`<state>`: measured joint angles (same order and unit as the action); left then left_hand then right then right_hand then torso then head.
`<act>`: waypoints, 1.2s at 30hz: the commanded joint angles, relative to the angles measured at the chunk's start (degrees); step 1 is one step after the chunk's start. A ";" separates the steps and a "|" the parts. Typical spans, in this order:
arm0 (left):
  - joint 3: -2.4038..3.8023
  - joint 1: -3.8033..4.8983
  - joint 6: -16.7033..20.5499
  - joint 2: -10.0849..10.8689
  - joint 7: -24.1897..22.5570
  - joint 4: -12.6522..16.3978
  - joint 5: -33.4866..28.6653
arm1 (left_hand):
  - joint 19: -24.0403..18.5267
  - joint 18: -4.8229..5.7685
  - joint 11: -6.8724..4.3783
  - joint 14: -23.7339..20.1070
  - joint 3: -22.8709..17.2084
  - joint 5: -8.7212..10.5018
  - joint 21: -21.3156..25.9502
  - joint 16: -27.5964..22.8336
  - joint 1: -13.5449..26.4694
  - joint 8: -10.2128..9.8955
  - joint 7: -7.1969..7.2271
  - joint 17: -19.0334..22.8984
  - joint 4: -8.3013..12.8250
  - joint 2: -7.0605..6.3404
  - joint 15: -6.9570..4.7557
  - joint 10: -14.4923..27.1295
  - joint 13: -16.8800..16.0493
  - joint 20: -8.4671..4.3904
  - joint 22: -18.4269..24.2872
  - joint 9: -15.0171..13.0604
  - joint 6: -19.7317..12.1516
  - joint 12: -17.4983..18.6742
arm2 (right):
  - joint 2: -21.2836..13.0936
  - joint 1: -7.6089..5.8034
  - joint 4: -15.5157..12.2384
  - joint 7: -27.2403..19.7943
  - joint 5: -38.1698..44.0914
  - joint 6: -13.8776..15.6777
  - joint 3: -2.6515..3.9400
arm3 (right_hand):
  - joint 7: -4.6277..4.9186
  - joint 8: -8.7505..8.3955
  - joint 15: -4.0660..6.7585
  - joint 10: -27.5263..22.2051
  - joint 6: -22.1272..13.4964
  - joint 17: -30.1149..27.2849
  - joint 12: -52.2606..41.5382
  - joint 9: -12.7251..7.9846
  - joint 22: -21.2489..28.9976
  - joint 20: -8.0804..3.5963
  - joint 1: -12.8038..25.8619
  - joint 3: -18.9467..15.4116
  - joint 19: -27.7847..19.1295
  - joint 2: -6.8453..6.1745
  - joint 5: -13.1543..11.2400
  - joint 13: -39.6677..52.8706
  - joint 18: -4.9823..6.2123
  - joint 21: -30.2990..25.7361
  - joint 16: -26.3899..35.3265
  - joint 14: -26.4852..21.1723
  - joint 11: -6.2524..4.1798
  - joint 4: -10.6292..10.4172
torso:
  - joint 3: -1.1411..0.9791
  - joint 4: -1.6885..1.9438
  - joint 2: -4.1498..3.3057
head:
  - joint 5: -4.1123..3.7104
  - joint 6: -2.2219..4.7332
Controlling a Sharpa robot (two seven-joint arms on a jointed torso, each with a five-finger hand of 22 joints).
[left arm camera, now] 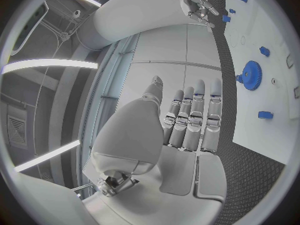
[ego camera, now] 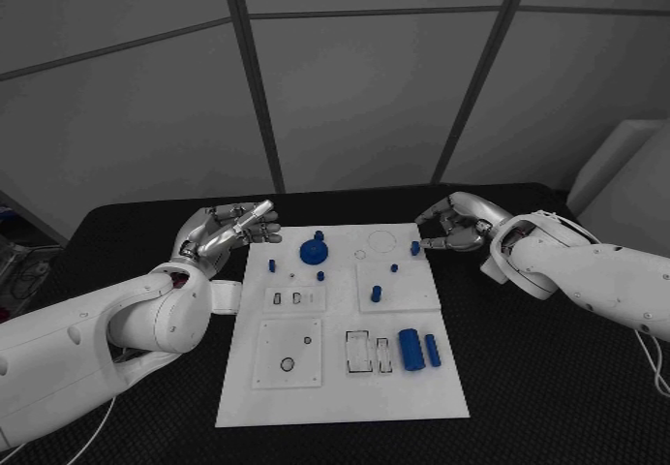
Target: Assemble the parts on the task board
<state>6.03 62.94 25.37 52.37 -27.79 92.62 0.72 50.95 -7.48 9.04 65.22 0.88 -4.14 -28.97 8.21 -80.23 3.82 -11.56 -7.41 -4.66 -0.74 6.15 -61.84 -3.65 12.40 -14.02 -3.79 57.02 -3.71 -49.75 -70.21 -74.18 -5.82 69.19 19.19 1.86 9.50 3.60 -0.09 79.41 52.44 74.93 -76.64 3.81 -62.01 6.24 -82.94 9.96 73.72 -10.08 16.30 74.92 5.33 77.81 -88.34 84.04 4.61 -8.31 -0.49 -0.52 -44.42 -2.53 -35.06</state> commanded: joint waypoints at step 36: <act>0.05 0.05 -0.53 -0.12 -0.48 -0.24 0.39 | -0.54 -2.73 -0.05 -0.21 -0.07 0.32 -0.25 -0.24 0.05 -0.14 -0.11 -0.09 0.43 0.51 0.19 0.46 0.02 -0.12 -0.09 0.04 -0.10 0.10 | 2.52 1.87 2.08 2.95 1.56 -3.20 0.00 | -0.81 2.95 0.32 0.69 5.17 10.74 -0.96 0.89 -0.98 -0.14 0.94 -0.43 0.59 2.86 0.52 1.34 0.11 0.04 0.05 4.94 -0.82 -0.40 | -0.04 -0.01 0.04 | 0.14 -0.28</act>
<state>6.02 62.93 25.37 52.31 -27.80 92.34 0.72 50.75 -7.48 9.04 65.22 0.72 -4.14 -28.97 8.21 -80.23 3.82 -11.57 -7.44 -4.49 -0.74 6.15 -61.84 -3.65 12.19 -14.05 -3.79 57.02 -3.71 -47.28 -68.28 -72.09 -3.49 70.08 16.36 1.85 8.69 6.41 -0.10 79.95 57.37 74.92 -77.37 4.64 -62.94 6.03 -82.10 9.42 73.94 -7.74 16.50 74.92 5.33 77.59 -88.34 84.04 4.08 -8.54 -0.51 -0.51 -44.39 -2.45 -35.29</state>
